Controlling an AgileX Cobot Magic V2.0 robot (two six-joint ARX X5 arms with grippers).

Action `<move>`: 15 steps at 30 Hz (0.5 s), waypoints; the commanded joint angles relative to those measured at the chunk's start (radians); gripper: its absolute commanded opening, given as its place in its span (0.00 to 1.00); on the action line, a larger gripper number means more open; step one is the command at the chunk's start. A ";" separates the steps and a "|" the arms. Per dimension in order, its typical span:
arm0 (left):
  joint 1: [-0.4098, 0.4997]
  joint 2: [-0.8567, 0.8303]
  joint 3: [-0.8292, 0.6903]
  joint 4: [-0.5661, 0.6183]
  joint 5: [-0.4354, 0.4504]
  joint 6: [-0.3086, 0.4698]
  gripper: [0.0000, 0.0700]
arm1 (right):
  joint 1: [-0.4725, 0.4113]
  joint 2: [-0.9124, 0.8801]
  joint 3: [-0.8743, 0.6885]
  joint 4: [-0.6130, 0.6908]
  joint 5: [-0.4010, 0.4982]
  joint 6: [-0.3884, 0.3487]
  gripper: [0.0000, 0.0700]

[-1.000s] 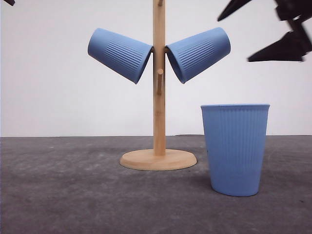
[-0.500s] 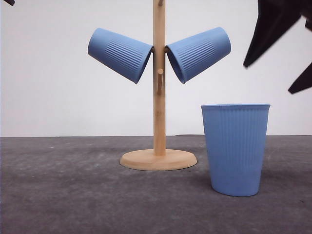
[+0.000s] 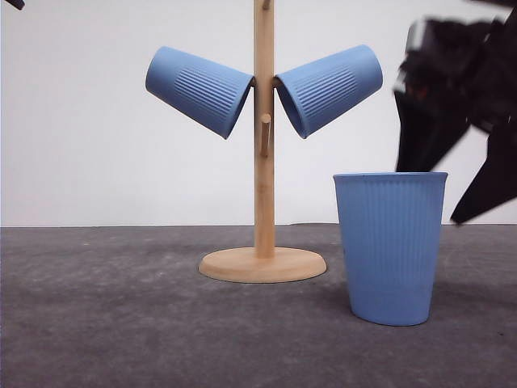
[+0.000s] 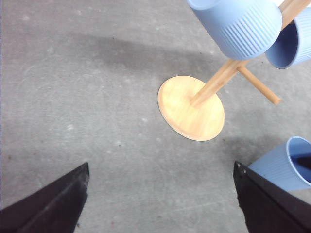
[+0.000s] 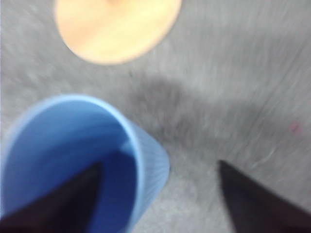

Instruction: Place three cups

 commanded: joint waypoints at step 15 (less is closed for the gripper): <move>-0.014 0.032 0.006 0.004 0.289 0.005 0.79 | -0.017 -0.126 0.081 -0.222 -0.261 -0.005 0.00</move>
